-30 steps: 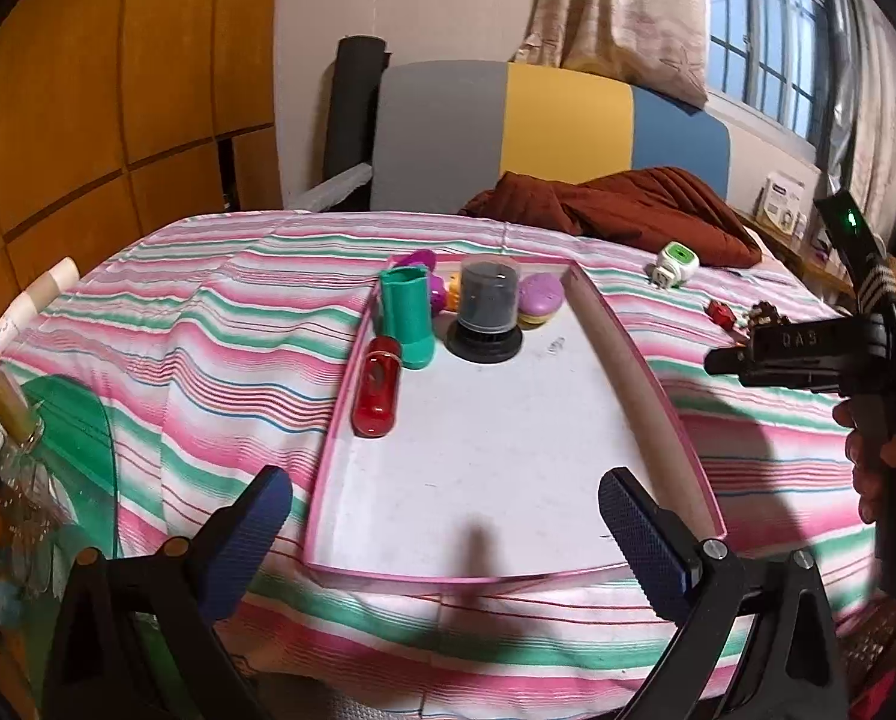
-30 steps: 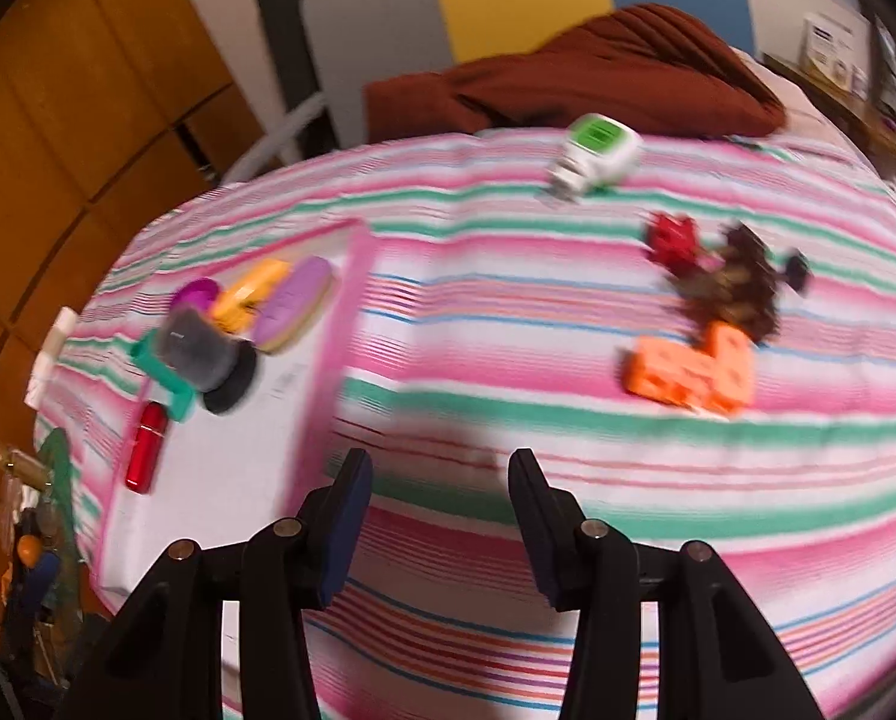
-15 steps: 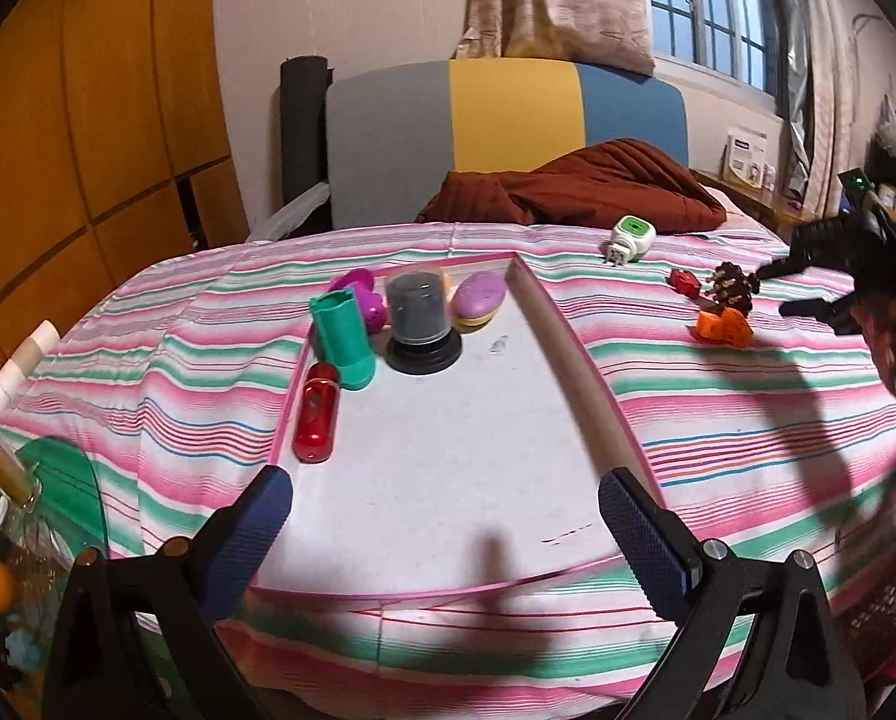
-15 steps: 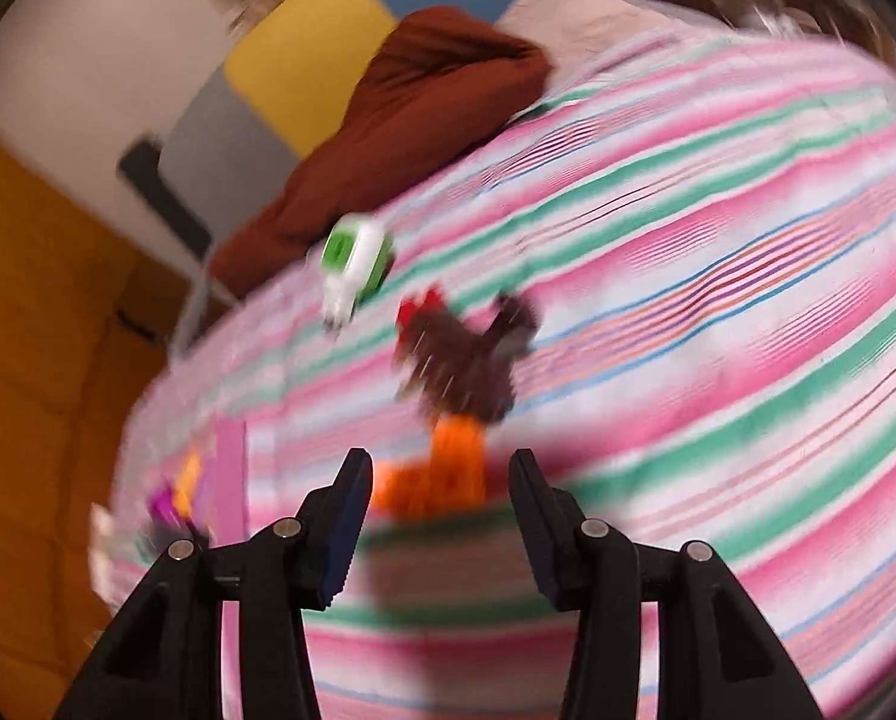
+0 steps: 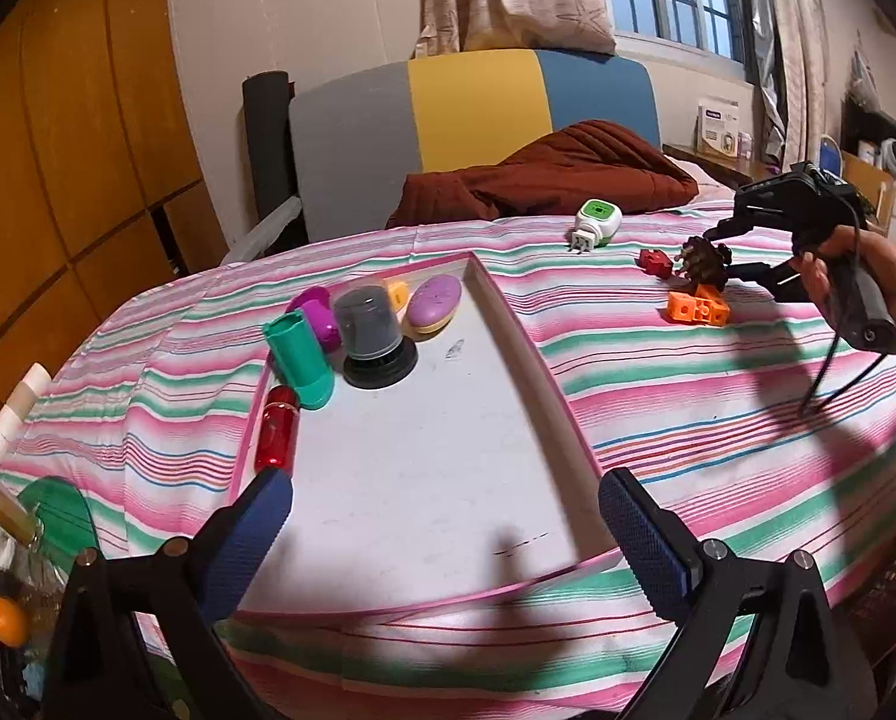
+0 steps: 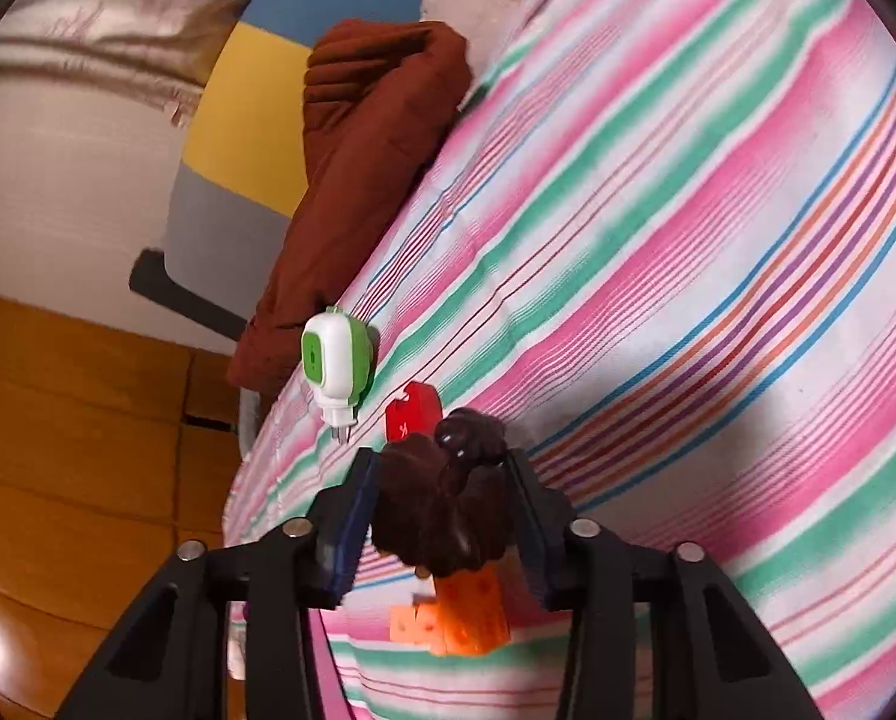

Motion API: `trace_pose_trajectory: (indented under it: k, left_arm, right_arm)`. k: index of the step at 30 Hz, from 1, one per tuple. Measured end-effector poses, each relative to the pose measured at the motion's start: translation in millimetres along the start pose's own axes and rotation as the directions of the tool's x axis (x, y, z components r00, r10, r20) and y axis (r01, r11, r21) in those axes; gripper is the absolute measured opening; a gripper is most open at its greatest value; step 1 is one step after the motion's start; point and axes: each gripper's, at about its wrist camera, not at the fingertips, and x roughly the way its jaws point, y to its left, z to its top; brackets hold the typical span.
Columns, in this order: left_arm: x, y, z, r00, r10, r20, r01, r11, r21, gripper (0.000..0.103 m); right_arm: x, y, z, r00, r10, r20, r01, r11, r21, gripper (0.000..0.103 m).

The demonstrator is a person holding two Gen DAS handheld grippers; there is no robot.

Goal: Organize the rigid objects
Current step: 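Reach the right tool to the brown flower-shaped toy and grasp it, then lift the brown flower-shaped toy with the right tool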

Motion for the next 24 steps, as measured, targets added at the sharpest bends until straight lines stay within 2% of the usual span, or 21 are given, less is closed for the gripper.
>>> trace_pose_trajectory:
  k: [3, 7, 13, 16, 17, 19, 21, 23, 24]
  left_arm:
    - [1, -6, 2, 1.0, -0.004, -0.002, 0.004, 1.0, 0.016, 0.103]
    - [2, -15, 6, 1.0, -0.014, 0.001, 0.014, 0.999, 0.04, 0.103]
    - [6, -27, 20, 0.999, -0.038, 0.011, 0.038, 0.998, 0.052, 0.103]
    - [8, -34, 29, 0.998, -0.055, 0.02, 0.055, 0.997, 0.047, 0.103]
    - [8, -36, 32, 0.998, -0.061, 0.021, 0.06, 0.997, 0.045, 0.103]
    - [11, -43, 38, 0.997, -0.073, 0.021, 0.072, 0.996, 0.046, 0.103]
    - [15, -49, 43, 0.997, -0.08, 0.017, 0.079, 0.996, 0.049, 0.103]
    - [19, -54, 47, 0.996, -0.09, 0.01, 0.089, 0.995, 0.047, 0.103]
    - [21, -56, 49, 0.995, -0.095, 0.005, 0.095, 0.994, 0.045, 0.103]
  right_arm:
    - [5, -11, 5, 1.0, 0.021, -0.003, -0.02, 0.998, 0.061, 0.035]
    - [6, -15, 10, 1.0, 0.025, 0.006, -0.025, 0.996, 0.081, 0.023]
    - [1, 5, 8, 1.0, 0.014, 0.019, -0.014, 1.0, -0.014, 0.023]
    - [-17, 22, 9, 0.995, -0.055, 0.081, 0.065, 0.991, -0.117, 0.023]
    - [-22, 30, 8, 0.989, -0.1, 0.11, 0.117, 0.98, -0.163, 0.023]
    - [-29, 43, 5, 0.96, -0.217, 0.175, 0.257, 0.934, -0.25, 0.023]
    - [-33, 52, 2, 0.909, -0.343, 0.237, 0.405, 0.861, -0.307, 0.023]
    - [-31, 52, 0, 0.863, -0.433, 0.262, 0.501, 0.803, -0.322, 0.023]
    - [-29, 48, 2, 0.854, -0.455, 0.253, 0.518, 0.795, -0.317, 0.023]
